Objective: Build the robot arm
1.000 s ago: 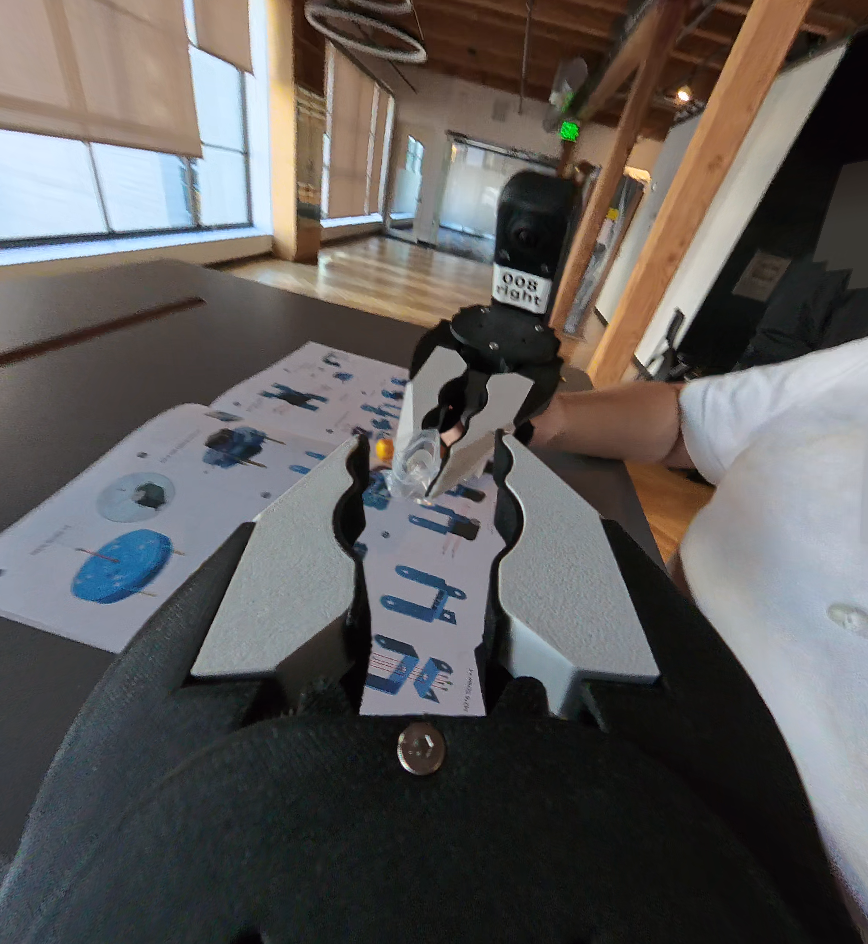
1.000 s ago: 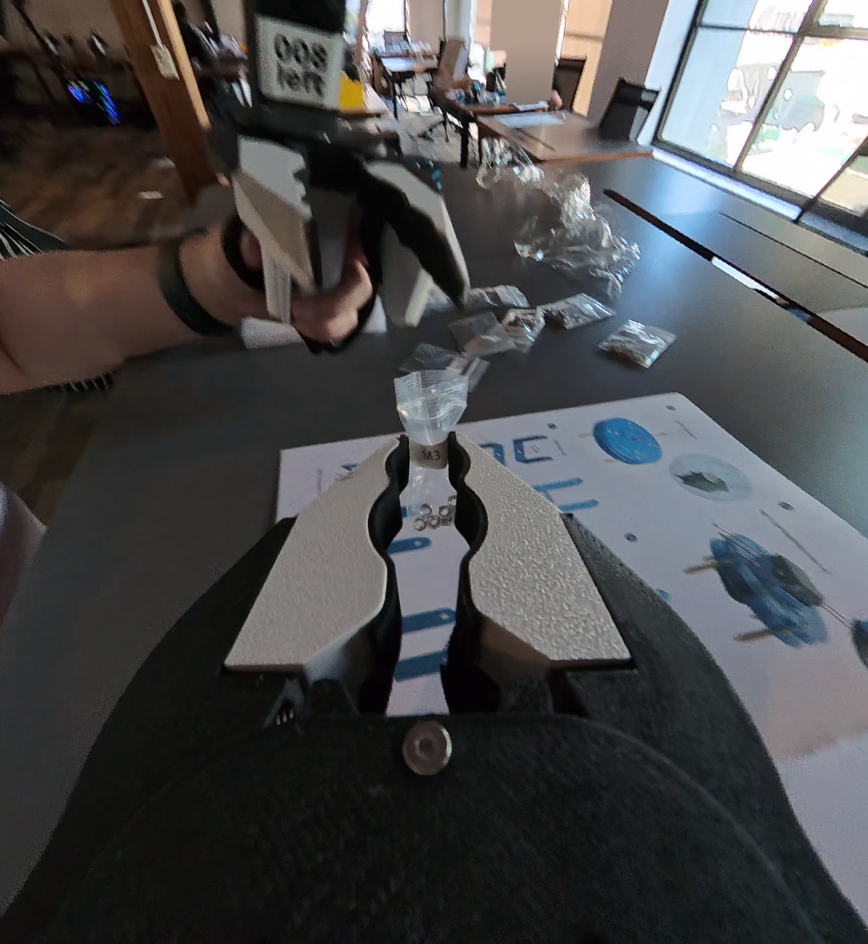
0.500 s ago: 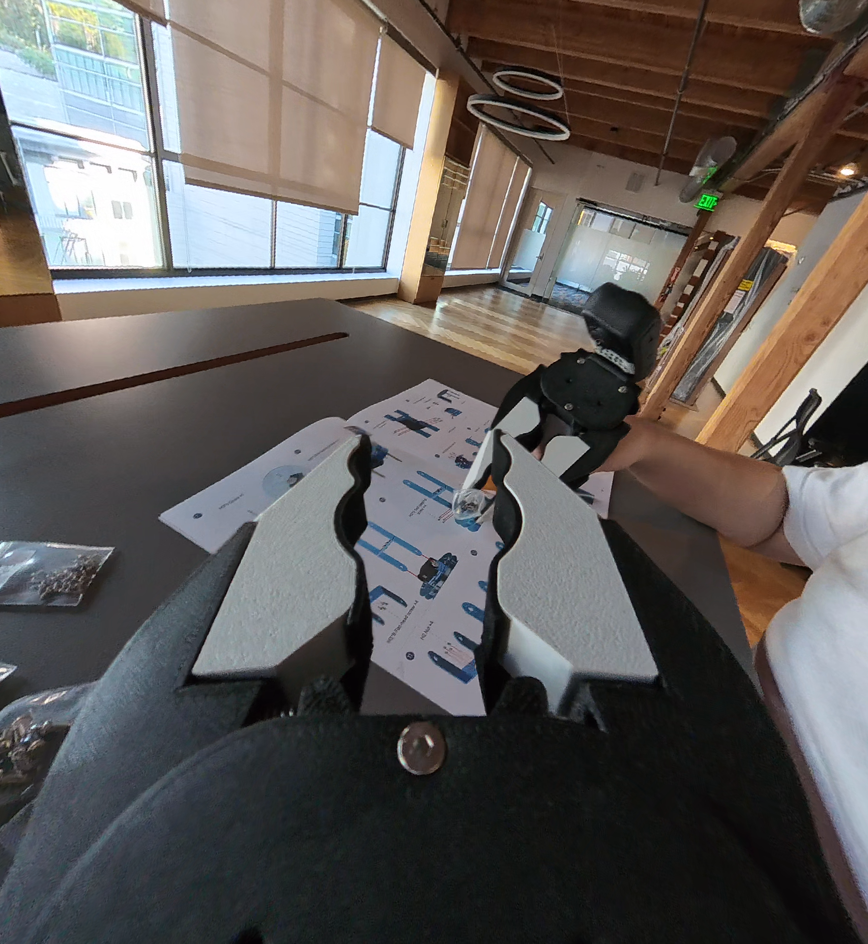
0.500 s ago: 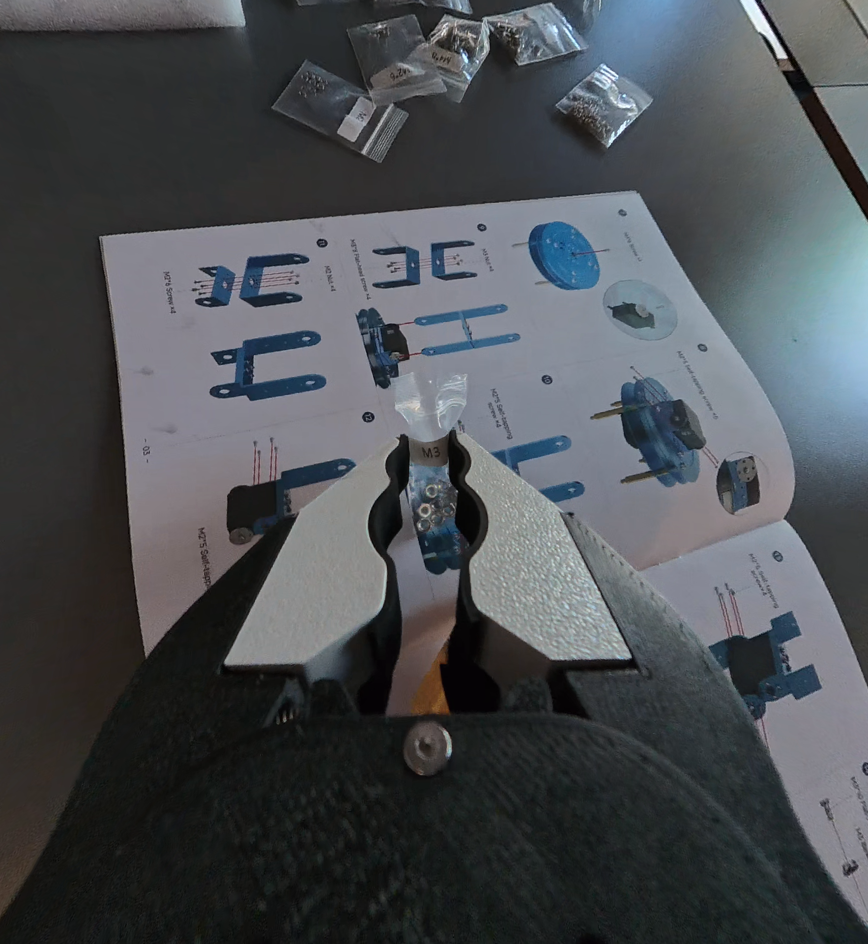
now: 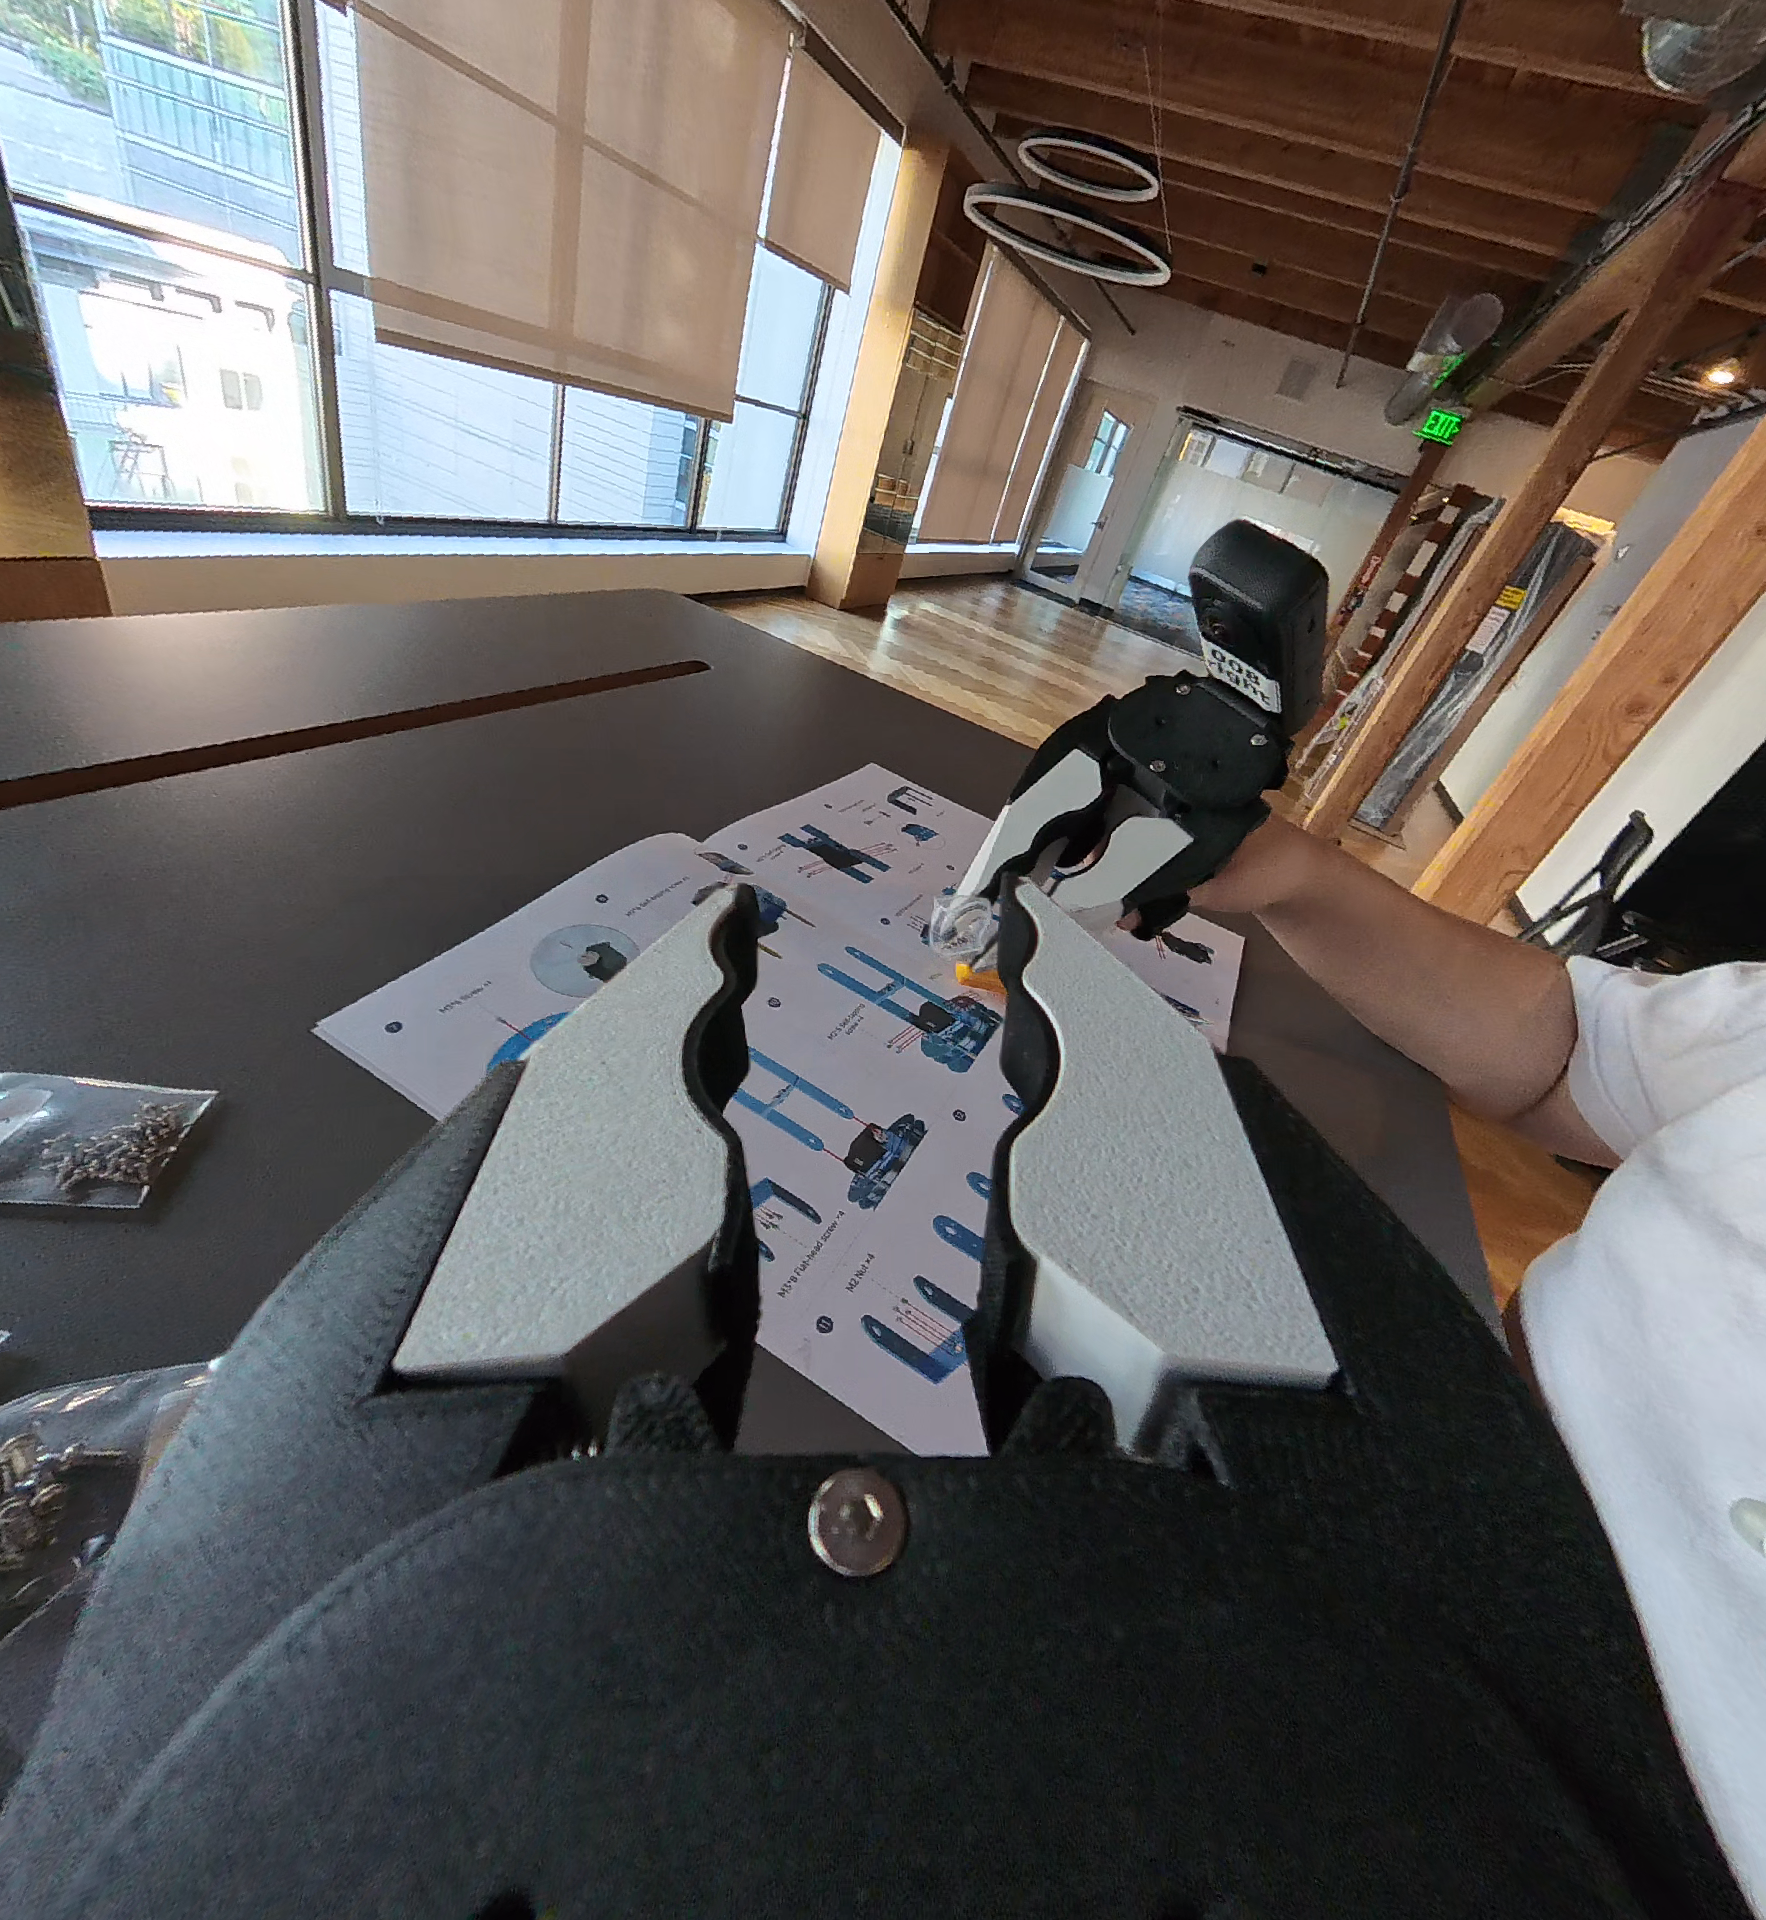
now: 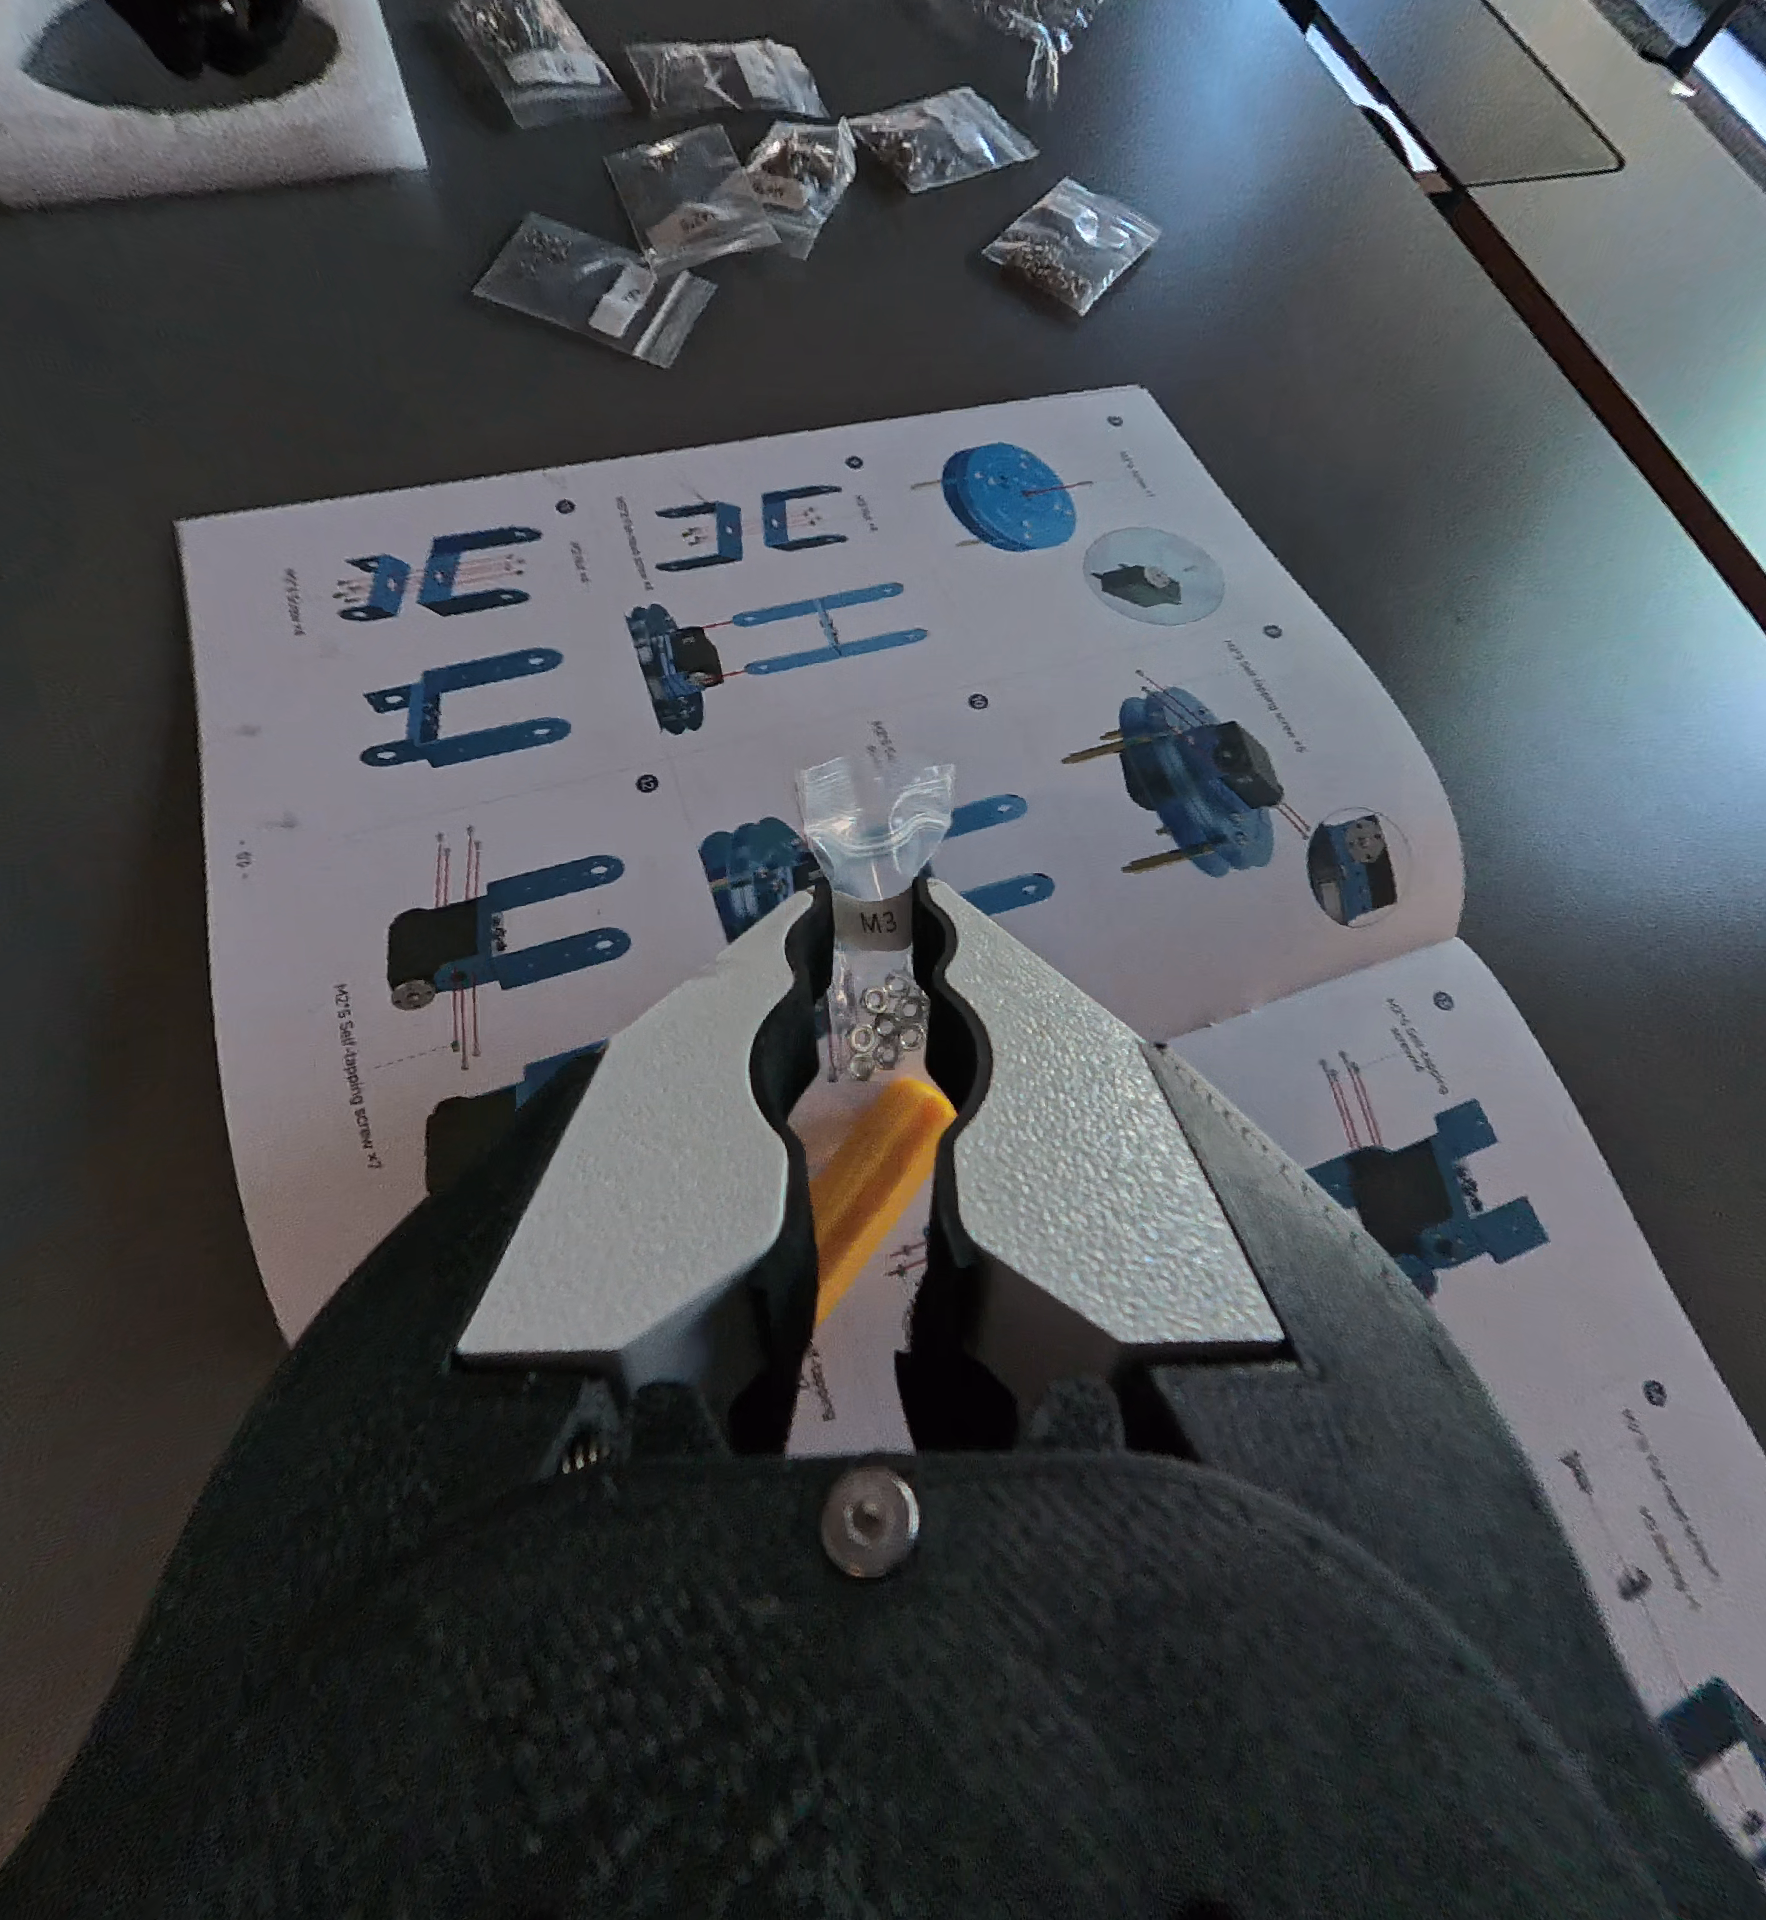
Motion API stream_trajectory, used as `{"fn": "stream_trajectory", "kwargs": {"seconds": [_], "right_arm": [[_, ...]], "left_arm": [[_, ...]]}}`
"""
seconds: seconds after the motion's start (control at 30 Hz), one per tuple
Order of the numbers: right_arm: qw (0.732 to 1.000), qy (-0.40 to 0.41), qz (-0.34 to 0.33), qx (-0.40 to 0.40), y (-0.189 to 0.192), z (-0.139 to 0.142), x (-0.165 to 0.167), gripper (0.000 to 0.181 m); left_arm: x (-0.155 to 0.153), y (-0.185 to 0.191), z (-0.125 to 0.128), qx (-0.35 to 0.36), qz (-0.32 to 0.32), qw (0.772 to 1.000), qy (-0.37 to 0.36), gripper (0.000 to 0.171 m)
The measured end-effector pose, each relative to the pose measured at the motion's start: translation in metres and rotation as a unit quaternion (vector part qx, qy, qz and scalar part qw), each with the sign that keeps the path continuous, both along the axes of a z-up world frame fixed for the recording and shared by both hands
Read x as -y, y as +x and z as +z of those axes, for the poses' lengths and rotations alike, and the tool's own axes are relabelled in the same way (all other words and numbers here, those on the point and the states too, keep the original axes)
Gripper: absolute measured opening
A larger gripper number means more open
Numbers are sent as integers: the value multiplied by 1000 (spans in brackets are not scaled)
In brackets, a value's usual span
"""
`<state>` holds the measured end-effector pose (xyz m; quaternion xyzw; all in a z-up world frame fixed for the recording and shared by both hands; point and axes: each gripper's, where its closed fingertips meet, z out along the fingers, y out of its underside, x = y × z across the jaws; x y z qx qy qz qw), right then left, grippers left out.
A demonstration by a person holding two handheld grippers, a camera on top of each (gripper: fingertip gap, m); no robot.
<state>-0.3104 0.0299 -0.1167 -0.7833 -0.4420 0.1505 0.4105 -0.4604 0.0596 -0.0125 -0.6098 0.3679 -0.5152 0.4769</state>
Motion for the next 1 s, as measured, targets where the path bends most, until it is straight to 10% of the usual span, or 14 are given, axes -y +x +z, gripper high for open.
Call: {"fn": "stream_trajectory", "kwargs": {"seconds": [0.4, 0.67, 1.0], "right_arm": [[997, 9, 26, 72, -7, -14, 7, 12], [994, 47, -41, 92, 78, 22, -8, 13], [983, -18, -40, 176, 152, -23, 4, 13]], "left_arm": [[-1, 0, -2, -2, 1, 1000, -7, 45], [1, 7, -11, -14, -12, 1000, -20, 45], [1, 11, -23, -48, -10, 999, -16, 46]]}}
